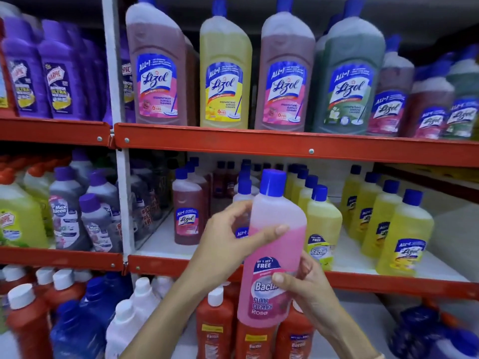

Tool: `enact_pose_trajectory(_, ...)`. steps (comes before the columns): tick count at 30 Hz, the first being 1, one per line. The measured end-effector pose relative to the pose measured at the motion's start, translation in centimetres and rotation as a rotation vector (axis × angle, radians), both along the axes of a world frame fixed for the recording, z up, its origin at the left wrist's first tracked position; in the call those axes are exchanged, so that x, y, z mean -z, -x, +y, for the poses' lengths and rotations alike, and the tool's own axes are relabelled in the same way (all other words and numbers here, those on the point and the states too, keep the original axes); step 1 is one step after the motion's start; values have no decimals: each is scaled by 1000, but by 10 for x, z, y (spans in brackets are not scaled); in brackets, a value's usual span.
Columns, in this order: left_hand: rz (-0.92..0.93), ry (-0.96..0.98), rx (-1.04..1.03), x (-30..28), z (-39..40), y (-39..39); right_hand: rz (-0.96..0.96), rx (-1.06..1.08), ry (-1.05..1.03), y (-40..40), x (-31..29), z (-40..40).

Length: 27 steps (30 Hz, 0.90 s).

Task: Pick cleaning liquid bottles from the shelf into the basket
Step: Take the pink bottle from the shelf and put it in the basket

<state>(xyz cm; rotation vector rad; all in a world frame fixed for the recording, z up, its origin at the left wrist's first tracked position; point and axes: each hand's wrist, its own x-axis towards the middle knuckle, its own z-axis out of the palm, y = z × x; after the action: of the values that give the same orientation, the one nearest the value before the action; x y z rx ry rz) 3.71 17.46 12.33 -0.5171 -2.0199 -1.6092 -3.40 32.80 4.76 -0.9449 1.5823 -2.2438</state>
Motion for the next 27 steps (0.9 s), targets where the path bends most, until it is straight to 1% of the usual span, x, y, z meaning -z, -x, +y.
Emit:
enact_pose_trajectory(3, -19, -19, -40, 3, 16, 3, 36, 28, -68, 3, 2, 16)
enact_pose_trajectory(6, -55, -56, -80, 15, 22, 5, 98, 51, -185, 6, 7, 32)
enact_pose_trajectory(9, -134, -92, -74, 41, 24, 7, 120, 39, -314, 7, 24, 42)
enact_pose_trajectory(12, -201, -145, -95, 75, 25, 8, 81, 38, -399, 5, 51, 47)
enact_pose_trajectory(18, -395, -172, -99, 166, 30, 7, -33, 88, -552, -4, 126, 56)
enact_pose_trajectory(21, -514, -193, -97, 221, 33, 4, -66, 150, -646, -10, 179, 60)
enact_pose_trajectory(27, -760, -191, -89, 324, 35, -16, -50, 285, -921, -32, 273, 52)
